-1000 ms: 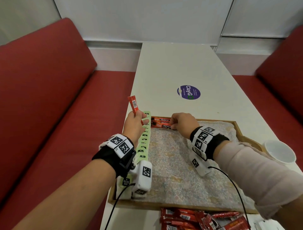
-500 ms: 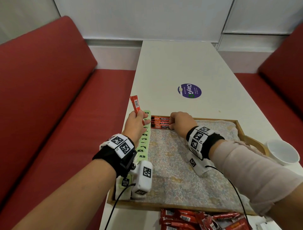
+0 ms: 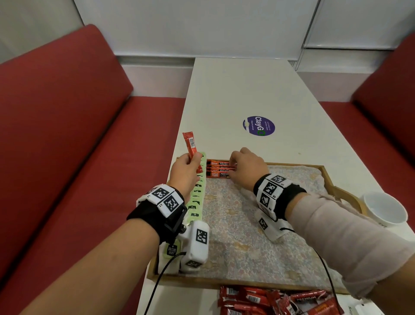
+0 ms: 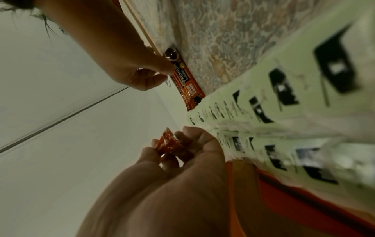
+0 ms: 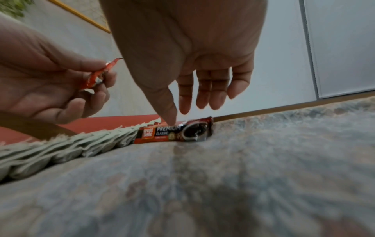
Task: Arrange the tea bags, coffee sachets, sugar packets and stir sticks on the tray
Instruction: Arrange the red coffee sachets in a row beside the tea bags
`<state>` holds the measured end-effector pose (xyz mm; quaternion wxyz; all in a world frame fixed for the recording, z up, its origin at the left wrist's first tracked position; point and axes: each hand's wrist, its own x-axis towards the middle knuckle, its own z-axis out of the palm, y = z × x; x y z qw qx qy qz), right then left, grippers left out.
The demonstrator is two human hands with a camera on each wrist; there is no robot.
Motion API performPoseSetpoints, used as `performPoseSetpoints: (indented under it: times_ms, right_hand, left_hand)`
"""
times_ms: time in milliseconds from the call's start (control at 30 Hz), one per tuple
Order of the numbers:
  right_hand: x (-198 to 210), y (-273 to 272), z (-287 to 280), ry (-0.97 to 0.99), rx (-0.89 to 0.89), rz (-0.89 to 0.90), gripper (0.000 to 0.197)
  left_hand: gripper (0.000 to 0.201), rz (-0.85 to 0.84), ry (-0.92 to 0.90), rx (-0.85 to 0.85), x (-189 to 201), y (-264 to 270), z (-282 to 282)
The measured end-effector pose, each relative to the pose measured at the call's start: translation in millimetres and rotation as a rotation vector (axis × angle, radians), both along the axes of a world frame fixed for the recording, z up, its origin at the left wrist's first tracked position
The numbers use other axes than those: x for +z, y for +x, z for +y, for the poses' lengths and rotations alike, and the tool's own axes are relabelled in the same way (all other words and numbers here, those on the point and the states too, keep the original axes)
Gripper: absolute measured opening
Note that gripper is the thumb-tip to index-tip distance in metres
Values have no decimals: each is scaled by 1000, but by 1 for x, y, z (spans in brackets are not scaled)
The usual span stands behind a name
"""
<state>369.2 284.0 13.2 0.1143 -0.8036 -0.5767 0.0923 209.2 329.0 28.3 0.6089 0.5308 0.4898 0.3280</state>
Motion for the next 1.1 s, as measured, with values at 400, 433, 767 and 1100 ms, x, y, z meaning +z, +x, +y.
performPoseSetpoints:
  times_ms: [400,433,767,1100]
  right_hand:
    - [26,-38,-15,375,357,189,23]
    - [27,-39,-16,393,343,199,20]
    - [33,-36,-17,508,74,472,10]
    - [39,-26,-14,567,-147,929,17]
  left_hand:
    - [33,63,0,58,-5,8,-1]
    - [35,62,-10,72,-5,8,-1]
    - [36,62,16,16,6,4,-6]
    - [10,226,219,-115,0,-1,-4]
